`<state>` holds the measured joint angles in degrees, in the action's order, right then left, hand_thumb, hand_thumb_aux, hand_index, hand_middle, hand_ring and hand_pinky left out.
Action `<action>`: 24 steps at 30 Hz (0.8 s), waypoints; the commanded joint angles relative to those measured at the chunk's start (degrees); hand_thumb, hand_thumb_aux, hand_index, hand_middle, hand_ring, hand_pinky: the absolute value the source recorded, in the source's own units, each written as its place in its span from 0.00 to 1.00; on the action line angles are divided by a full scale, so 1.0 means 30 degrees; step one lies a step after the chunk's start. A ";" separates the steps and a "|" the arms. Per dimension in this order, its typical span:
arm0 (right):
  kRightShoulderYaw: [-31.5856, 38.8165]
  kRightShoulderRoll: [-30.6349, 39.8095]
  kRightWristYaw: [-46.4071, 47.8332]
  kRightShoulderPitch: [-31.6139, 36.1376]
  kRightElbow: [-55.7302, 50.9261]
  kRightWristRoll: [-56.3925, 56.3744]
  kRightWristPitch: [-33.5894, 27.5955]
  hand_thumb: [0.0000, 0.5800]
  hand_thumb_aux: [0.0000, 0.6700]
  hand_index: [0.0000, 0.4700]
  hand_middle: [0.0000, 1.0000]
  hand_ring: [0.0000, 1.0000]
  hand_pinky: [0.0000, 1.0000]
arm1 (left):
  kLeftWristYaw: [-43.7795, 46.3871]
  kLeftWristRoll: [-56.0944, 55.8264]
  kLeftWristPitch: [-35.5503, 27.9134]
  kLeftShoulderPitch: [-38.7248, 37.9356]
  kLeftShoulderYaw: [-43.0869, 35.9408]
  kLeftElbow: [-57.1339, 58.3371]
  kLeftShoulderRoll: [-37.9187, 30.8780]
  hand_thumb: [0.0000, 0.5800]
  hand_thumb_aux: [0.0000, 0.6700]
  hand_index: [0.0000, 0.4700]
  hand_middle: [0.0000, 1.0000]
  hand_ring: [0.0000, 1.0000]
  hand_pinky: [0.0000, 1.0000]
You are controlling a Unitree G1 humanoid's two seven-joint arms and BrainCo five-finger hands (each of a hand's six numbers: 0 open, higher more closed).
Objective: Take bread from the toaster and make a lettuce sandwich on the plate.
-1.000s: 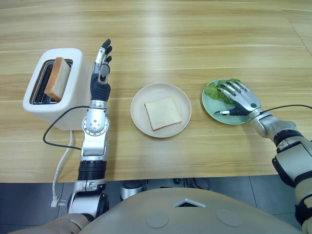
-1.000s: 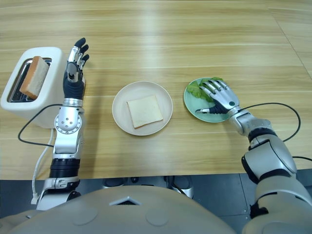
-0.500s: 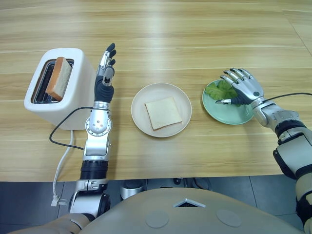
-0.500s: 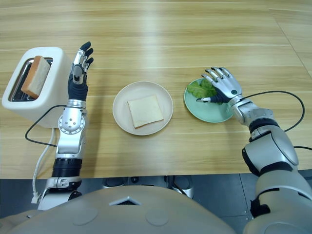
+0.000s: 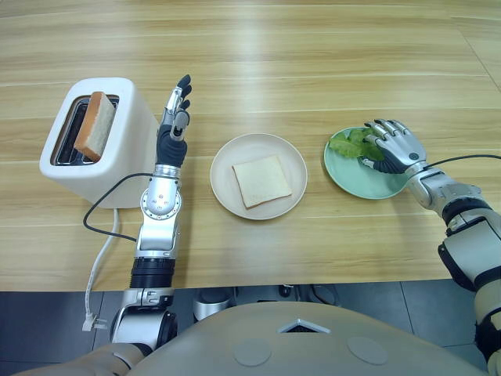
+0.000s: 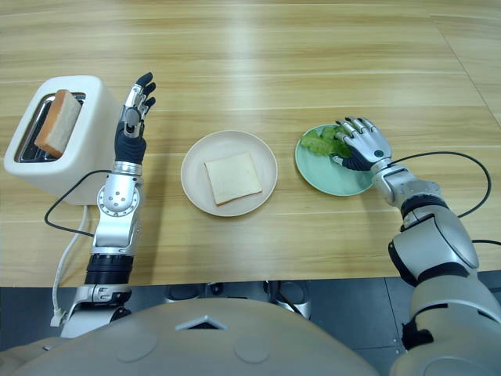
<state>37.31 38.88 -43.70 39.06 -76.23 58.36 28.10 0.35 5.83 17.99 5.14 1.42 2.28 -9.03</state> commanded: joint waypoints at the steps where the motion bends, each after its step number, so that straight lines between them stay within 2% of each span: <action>1: 0.0279 0.0054 0.0151 -0.0012 -0.0049 -0.0161 -0.0110 0.77 0.53 0.51 0.00 0.00 0.00 | 0.0114 0.0149 -0.0003 0.0034 -0.0012 0.0583 -0.0144 0.00 0.00 0.00 0.00 0.00 0.00; 9: 0.0424 -0.0098 0.0312 -0.0166 -0.0059 -0.0296 -0.0090 0.83 0.59 0.58 0.00 0.00 0.00 | 0.0138 0.0181 0.0136 0.0101 0.0032 0.0870 -0.0115 0.00 0.00 0.00 0.00 0.00 0.00; 19: 0.0390 -0.0386 0.0741 -0.0470 -0.0159 -0.0482 -0.0033 0.82 0.57 0.56 0.00 0.00 0.00 | 0.0139 0.0170 0.0195 0.0126 0.0038 0.0988 -0.0113 0.00 0.00 0.00 0.00 0.00 0.00; 24: 0.0424 -0.0621 0.1008 -0.0545 -0.0157 -0.0574 -0.0026 0.85 0.61 0.60 0.00 0.00 0.00 | 0.0173 0.0126 0.0163 0.0078 0.0059 0.0957 -0.0120 0.00 0.00 0.00 0.00 0.00 0.00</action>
<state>37.76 37.59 -41.91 38.05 -76.26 56.82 27.89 0.59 6.23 18.68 5.59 1.45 4.29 -9.10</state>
